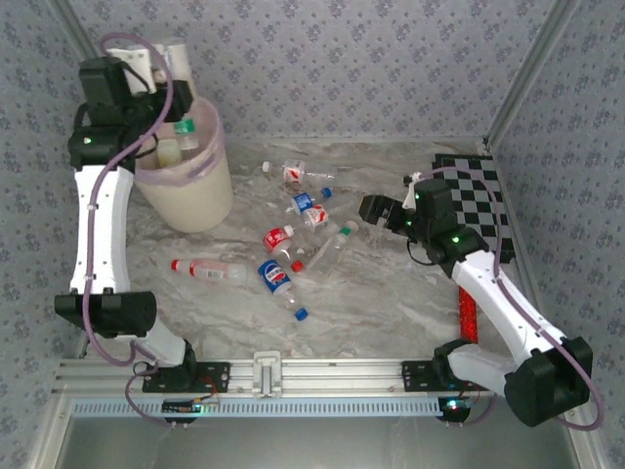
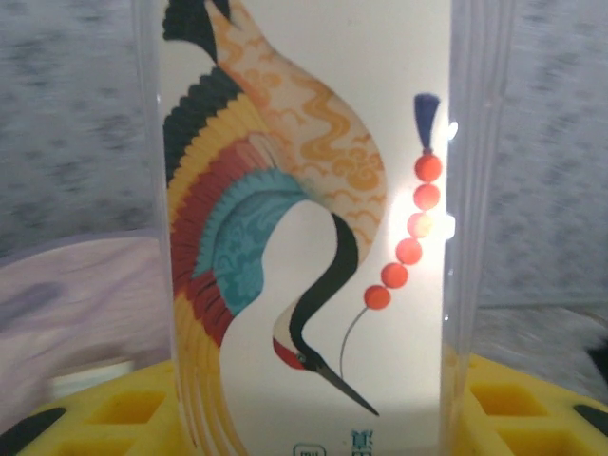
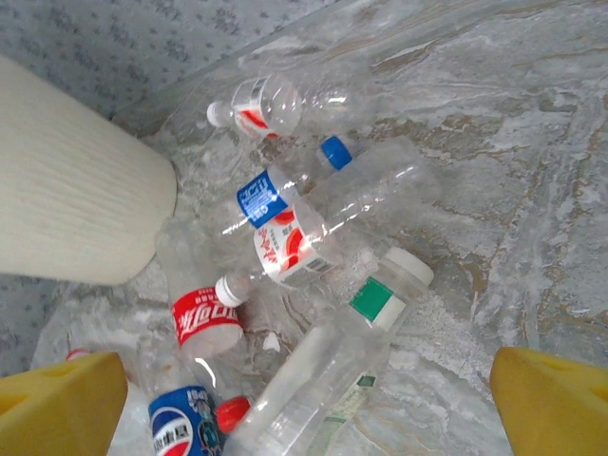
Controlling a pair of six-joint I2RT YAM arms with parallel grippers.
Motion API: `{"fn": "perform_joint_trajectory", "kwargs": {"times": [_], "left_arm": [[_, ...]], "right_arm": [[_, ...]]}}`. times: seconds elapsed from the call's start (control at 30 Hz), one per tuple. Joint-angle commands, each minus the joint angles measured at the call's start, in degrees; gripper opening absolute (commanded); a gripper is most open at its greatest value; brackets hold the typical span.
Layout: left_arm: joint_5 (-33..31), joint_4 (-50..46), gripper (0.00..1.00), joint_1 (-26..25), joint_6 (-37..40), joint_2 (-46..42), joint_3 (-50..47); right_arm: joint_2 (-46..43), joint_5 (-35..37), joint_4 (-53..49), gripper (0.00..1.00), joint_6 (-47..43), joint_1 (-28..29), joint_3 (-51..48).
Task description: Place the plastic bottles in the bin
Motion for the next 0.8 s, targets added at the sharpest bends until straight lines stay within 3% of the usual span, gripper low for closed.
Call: {"fn": "perform_joint_trajectory", "kwargs": {"times": [0.0, 0.17, 0.37, 0.77], "left_arm": [[-3.18, -1.79, 0.0, 3.02, -1.49, 3.33, 3.77], [-7.31, -6.75, 0.0, 4.04, 1.33, 10.98, 9.59], [-12.51, -14.76, 0.0, 4.92, 4.91, 22.96, 17.37], [-8.4, -5.23, 0.0, 4.78, 3.73, 24.06, -2.97]], "right_arm": [[-2.56, -5.96, 3.39, 1.0, -8.41, 0.34, -1.97], [-2.96, -12.98, 0.0, 1.0, -14.34, 0.54, -0.18], [-3.86, -7.33, -9.83, 1.0, -15.08, -0.22, 3.34], [-4.89, -7.06, -8.95, 1.0, -14.77, -3.54, 2.23]]}}
